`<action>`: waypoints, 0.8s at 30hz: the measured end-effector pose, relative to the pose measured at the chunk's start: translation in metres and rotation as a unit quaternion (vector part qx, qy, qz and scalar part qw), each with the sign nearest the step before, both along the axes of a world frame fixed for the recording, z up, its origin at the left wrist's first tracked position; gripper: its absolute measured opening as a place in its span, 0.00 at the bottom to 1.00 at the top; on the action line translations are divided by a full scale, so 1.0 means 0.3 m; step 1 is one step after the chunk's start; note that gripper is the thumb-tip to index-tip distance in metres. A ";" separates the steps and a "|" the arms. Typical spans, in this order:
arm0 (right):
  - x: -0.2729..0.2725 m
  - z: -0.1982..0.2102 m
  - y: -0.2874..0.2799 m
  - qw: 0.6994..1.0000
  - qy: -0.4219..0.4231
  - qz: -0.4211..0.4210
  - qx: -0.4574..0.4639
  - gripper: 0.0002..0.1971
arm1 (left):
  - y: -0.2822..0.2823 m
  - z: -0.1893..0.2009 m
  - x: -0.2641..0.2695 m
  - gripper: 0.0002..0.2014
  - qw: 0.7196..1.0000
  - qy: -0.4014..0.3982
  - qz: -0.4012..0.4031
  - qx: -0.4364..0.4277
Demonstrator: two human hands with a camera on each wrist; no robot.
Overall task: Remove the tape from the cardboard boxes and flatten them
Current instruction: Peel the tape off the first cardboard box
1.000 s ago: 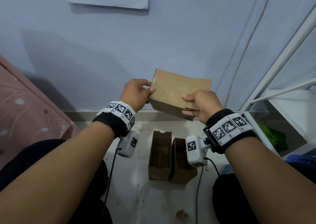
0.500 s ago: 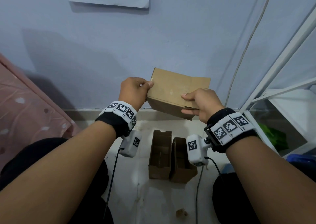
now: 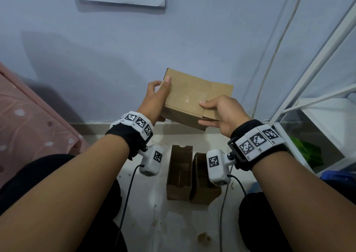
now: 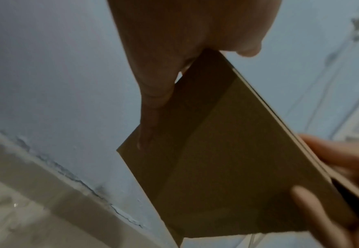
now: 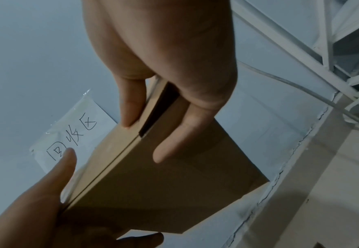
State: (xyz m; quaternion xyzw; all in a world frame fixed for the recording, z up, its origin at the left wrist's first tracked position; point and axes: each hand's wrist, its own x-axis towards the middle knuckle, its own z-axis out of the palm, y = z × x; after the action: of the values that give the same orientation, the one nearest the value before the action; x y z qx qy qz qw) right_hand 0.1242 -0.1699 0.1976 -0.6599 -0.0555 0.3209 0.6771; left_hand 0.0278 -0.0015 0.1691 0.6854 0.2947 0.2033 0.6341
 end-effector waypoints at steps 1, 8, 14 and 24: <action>0.001 -0.003 -0.001 1.000 -0.001 -0.001 0.003 0.09 | 0.007 0.006 -0.002 0.30 1.000 -0.009 -0.009 -0.024; -0.007 -0.026 0.020 0.999 -0.022 -0.049 0.010 0.06 | -0.001 0.015 0.010 0.20 0.997 -0.073 0.026 -0.001; -0.025 -0.065 0.046 0.896 -0.332 -0.105 -0.274 0.64 | 0.017 -0.057 0.037 0.30 0.982 -0.049 0.050 0.177; -0.070 -0.148 0.064 0.771 -0.510 0.169 -0.341 0.71 | -0.087 -0.079 0.018 0.19 0.939 0.051 -0.080 0.329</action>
State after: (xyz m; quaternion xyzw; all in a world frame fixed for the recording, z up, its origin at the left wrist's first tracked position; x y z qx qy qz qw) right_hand 0.1034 -0.1506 0.1533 -0.8940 -0.3907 0.0443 0.2148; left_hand 0.0332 -0.0275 0.1454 0.8867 0.1875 0.2022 0.3712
